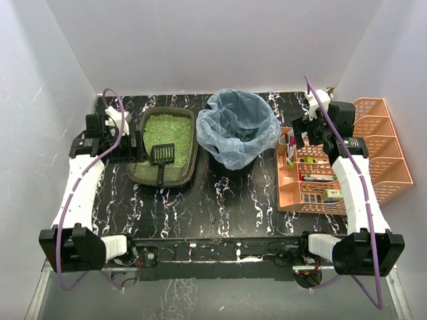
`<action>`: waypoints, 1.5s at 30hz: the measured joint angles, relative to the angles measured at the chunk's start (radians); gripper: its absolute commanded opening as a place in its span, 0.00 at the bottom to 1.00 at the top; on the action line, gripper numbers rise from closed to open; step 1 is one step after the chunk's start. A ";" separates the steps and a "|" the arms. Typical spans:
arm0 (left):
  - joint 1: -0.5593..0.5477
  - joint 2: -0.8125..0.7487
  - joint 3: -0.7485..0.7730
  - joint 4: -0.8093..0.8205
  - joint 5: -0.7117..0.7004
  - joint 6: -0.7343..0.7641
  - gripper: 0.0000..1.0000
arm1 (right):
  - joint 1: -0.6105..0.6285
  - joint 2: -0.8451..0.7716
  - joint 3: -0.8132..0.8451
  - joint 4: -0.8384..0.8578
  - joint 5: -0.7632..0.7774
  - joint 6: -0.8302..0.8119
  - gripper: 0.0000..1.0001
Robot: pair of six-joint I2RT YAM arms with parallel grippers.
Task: Clean the litter box
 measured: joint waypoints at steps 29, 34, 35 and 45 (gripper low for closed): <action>0.000 -0.257 0.025 0.438 -0.299 -0.021 0.97 | 0.000 -0.069 -0.001 0.208 0.006 0.134 0.99; 0.000 -0.291 0.016 0.457 -0.304 -0.005 0.97 | 0.000 -0.114 -0.001 0.192 0.010 0.129 0.99; 0.000 -0.298 0.010 0.457 -0.305 0.000 0.97 | 0.000 -0.121 -0.001 0.185 0.010 0.128 0.99; 0.000 -0.382 -0.008 0.420 -0.349 0.029 0.97 | 0.000 -0.237 0.004 0.114 0.012 0.121 0.99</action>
